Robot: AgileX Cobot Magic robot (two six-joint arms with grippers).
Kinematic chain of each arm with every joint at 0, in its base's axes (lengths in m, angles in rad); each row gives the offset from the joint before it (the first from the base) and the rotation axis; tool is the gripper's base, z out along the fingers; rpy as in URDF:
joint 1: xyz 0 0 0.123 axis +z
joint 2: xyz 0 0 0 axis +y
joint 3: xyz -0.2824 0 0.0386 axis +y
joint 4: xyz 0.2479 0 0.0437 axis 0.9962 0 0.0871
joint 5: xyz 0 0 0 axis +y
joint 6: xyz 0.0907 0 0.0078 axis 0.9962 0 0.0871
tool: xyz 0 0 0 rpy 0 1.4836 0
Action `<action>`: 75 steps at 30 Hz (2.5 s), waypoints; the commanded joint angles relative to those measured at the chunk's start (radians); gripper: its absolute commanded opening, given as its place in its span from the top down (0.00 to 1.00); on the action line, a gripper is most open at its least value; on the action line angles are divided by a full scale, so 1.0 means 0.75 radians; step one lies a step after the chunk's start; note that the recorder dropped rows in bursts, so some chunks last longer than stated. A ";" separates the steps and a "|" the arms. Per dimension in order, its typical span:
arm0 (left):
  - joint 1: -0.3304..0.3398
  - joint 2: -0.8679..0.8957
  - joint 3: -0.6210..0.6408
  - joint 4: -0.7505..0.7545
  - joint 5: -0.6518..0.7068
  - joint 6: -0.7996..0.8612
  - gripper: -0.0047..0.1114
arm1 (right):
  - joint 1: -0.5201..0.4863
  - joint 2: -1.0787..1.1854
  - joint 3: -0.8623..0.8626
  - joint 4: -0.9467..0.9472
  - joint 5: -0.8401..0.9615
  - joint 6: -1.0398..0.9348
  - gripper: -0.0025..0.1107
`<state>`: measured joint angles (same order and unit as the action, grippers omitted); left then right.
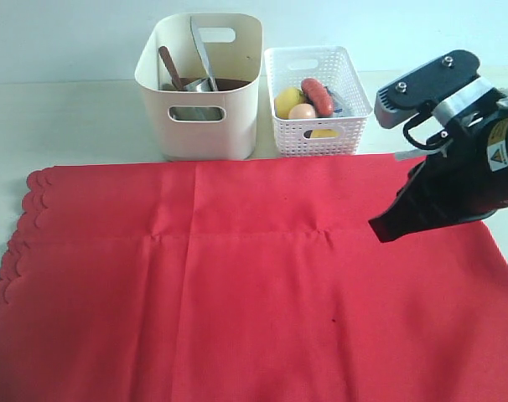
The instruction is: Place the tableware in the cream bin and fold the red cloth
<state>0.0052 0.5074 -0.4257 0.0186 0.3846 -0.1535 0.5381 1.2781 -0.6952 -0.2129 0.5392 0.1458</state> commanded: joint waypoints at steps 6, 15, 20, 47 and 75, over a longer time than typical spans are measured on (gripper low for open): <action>-0.006 0.006 -0.010 0.001 -0.009 -0.004 0.96 | -0.008 0.197 0.006 -0.010 -0.020 0.059 0.98; -0.006 0.006 -0.010 0.001 -0.077 -0.004 0.96 | -0.041 0.367 0.006 0.005 -0.017 0.119 0.98; -0.006 0.006 -0.010 0.001 -0.098 -0.004 0.96 | -0.168 0.399 0.006 0.057 -0.020 0.121 0.98; -0.006 0.352 0.090 -0.423 0.290 0.120 0.96 | -0.380 0.571 0.006 0.142 -0.142 0.121 0.98; 0.126 1.436 -0.507 -0.636 0.625 0.580 0.42 | -0.380 0.632 0.006 0.170 -0.159 0.112 0.98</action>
<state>0.0529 1.5625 -0.7968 -0.4548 0.8312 0.2523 0.2591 1.7365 -0.6929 -0.0919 0.4303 0.2355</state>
